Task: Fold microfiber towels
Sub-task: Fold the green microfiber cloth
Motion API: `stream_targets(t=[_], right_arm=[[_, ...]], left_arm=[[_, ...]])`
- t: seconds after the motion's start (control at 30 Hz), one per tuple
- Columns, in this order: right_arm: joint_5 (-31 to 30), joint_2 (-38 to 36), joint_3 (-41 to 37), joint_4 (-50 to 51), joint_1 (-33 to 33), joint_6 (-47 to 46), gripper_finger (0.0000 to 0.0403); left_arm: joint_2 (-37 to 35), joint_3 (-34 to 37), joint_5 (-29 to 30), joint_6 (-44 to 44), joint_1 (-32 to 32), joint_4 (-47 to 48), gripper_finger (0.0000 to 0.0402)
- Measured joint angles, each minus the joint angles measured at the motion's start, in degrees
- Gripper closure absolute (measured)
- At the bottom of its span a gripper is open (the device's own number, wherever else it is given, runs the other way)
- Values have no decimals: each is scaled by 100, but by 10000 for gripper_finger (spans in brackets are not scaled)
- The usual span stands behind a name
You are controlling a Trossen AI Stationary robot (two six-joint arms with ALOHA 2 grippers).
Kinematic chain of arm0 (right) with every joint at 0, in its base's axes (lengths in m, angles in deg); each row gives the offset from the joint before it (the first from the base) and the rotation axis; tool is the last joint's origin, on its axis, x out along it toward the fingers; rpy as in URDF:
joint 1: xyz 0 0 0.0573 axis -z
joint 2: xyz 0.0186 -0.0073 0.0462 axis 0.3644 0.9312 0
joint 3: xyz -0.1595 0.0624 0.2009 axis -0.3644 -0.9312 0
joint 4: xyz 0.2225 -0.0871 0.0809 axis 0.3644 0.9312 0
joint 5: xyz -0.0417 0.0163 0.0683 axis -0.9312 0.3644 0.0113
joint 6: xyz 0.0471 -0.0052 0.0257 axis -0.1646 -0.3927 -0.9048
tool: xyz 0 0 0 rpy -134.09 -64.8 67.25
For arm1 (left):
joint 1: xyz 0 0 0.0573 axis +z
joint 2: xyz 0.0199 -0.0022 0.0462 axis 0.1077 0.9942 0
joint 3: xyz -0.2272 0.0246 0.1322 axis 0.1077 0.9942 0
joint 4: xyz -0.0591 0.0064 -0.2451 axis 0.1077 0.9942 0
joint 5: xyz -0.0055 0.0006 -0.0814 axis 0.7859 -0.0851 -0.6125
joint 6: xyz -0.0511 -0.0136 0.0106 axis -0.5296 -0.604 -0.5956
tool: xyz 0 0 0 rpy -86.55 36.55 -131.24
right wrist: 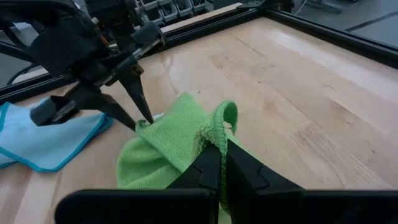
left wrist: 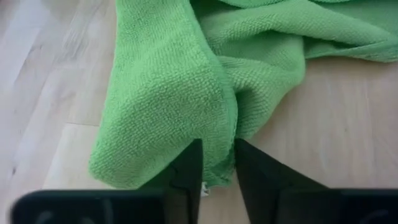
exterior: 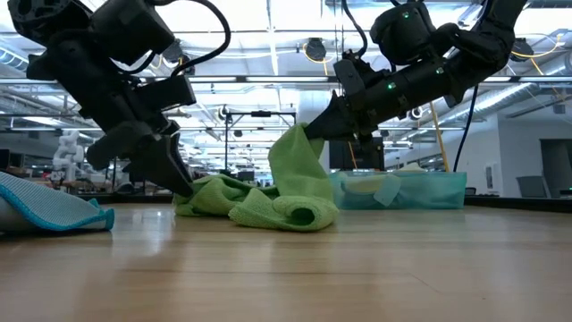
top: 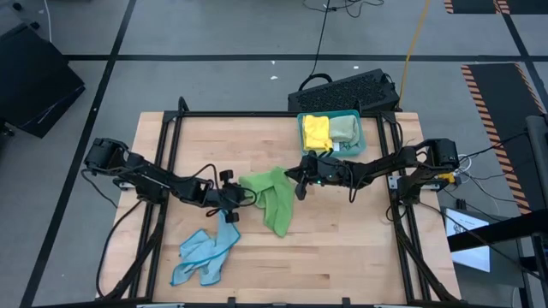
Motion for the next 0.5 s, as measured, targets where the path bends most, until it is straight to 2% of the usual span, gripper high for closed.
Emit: stream_targets(t=[0.17, 0.27, 0.37, 0.5], right_arm=[[0, 0, 0, -2, 0, 1, 397], [23, 0, 0, 8, -23, 28, 392], [188, 0, 0, 24, -69, 55, 371], [1085, 0, 0, 75, -85, -157, 320]], left_arm=[[59, 0, -4, 156, 151, -33, 389], [-92, 2, 114, 573, 227, 223, 391], [-538, -124, 645, 910, 338, 527, 396], [-1371, -201, 1134, 1324, 569, 579, 394]])
